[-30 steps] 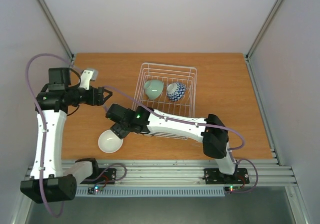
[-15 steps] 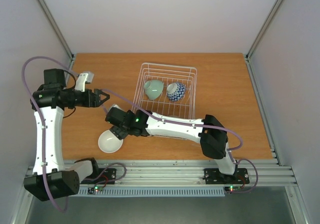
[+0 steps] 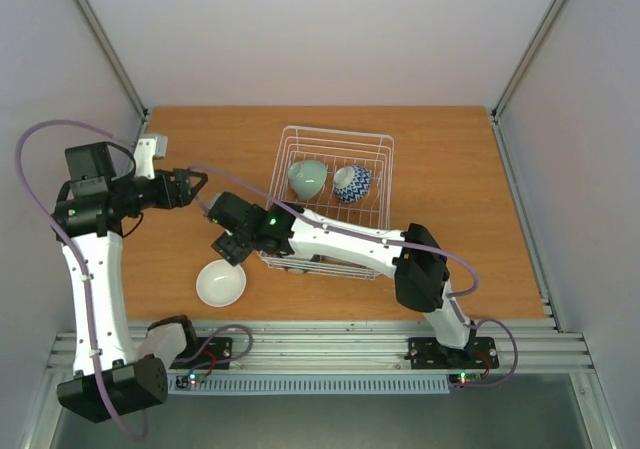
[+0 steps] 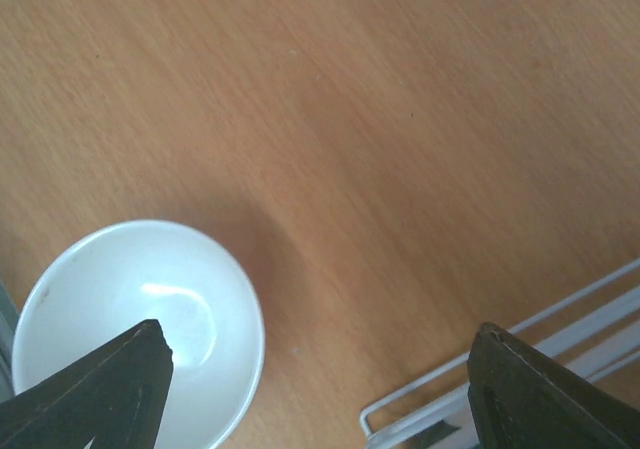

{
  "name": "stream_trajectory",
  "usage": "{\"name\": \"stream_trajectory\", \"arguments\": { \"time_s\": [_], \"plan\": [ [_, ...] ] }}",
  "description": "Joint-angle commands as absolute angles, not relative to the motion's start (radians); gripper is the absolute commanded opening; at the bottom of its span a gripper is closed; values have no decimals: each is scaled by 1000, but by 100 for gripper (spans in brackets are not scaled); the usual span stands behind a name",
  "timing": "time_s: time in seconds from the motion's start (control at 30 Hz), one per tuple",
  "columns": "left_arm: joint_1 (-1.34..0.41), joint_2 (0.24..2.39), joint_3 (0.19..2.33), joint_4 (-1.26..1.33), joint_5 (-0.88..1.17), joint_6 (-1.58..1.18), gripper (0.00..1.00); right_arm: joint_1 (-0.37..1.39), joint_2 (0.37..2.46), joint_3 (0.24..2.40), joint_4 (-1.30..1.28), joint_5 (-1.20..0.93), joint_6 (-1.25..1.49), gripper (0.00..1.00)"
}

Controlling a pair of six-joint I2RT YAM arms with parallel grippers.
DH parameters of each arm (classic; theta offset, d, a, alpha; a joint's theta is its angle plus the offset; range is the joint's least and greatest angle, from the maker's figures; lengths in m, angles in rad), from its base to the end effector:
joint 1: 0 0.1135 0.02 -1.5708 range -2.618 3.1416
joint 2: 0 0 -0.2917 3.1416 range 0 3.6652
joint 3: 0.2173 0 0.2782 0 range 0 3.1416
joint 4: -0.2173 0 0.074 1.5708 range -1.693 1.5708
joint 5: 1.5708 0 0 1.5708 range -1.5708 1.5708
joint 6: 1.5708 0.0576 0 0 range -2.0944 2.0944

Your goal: Load the bowls into the dish rack

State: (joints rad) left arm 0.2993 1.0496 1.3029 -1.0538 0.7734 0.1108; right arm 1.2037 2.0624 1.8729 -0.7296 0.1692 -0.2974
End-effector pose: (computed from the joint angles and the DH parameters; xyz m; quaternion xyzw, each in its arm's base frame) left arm 0.2058 0.0214 0.4099 0.0603 0.8678 -0.2713 0.4118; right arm 0.1939 0.4773 0.2744 -0.6241 0.7088 0.0677 0.3218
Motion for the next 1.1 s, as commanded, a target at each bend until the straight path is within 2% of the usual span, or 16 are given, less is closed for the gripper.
{"name": "stream_trajectory", "arguments": {
  "time_s": [0.0, 0.17, 0.5, 0.73, 0.97, 1.07],
  "plan": [
    [402, 1078, 1299, -611, 586, -45, 75, 1195, 2111, 1935, -942, 66, -403, 81],
    [402, 1070, 1297, -616, 623, -42, 75, 1146, 2235, 2156, -1018, 28, -428, 81],
    [402, 1075, 1290, -621, 719, -47, 75, 1118, 2561, 2797, -1262, -55, -469, 82],
    [312, 1090, 1317, -730, 710, -9, 74, 1109, 2520, 2717, -1207, -13, -462, 83],
    [255, 1014, 1315, -816, 708, 71, 74, 1025, 2517, 2720, -1172, -59, -416, 84],
    [255, 984, 1303, -818, 584, 109, 75, 999, 2508, 2715, -1194, -64, -410, 82]
  ]
}}
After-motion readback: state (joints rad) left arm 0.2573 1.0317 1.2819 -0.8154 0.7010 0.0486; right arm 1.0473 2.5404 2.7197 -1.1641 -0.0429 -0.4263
